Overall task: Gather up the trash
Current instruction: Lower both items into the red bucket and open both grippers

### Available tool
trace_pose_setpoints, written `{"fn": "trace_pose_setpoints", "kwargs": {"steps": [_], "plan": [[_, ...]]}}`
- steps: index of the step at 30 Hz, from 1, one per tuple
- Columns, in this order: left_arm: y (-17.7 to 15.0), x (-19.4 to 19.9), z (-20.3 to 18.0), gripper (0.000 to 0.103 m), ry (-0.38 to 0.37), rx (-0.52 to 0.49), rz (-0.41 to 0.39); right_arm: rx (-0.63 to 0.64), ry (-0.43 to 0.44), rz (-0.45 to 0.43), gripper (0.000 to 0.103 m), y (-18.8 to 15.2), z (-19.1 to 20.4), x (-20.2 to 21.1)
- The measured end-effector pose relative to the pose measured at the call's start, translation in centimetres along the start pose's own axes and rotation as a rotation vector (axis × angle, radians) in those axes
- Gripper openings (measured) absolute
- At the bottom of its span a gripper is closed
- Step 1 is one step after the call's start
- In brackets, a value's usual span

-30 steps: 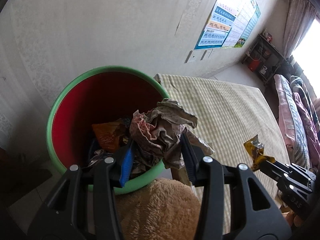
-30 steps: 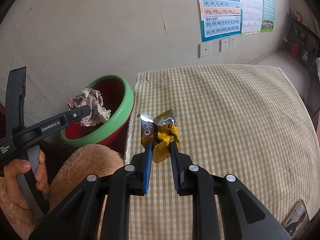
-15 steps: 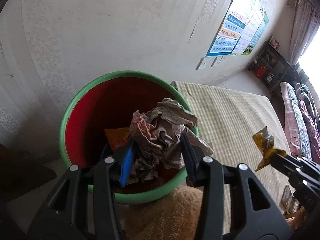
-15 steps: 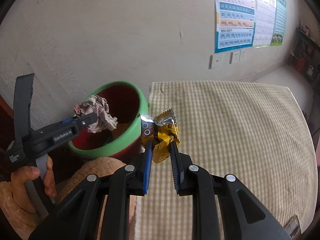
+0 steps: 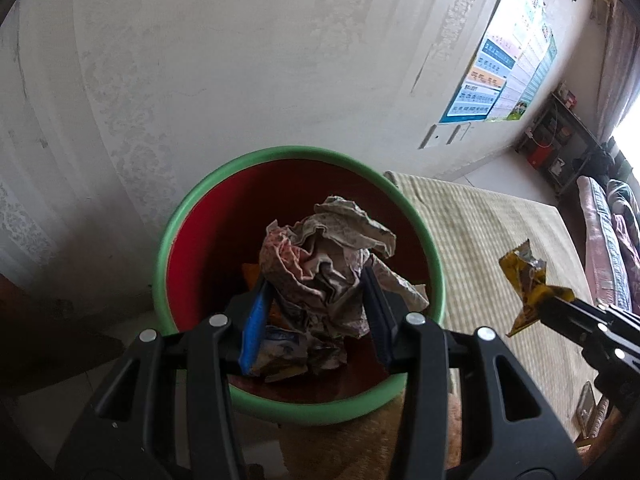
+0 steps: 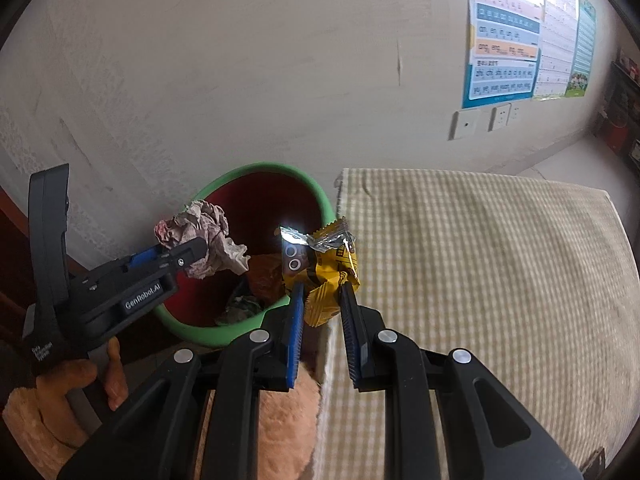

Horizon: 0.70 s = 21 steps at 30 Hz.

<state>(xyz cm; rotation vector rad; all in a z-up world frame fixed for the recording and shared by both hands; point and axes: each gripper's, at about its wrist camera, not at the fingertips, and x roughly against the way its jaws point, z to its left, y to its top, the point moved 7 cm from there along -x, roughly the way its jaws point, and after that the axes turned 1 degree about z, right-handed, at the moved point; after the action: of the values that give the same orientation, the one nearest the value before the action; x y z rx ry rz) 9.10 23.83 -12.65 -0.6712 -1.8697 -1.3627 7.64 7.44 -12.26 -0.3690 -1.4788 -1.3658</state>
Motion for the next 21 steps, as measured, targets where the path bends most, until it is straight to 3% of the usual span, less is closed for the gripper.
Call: {"fn": "trace_pose_setpoints", "kwargs": {"steps": [17, 20, 21], "plan": [[-0.1, -1.2, 1.9, 0.044, 0.028, 0.045, 0.016, 0.007, 0.028, 0.009, 0.021, 2.4, 2.2, -2.9], [0.0, -1.1, 2.1, 0.061, 0.046, 0.059, 0.008, -0.009, 0.056, -0.009, 0.046, 2.8, 2.4, -2.7], [0.0, -0.9, 2.0, 0.064, 0.051, 0.061, 0.002, -0.015, 0.061, -0.021, 0.048, 2.8, 2.4, -2.5]]}}
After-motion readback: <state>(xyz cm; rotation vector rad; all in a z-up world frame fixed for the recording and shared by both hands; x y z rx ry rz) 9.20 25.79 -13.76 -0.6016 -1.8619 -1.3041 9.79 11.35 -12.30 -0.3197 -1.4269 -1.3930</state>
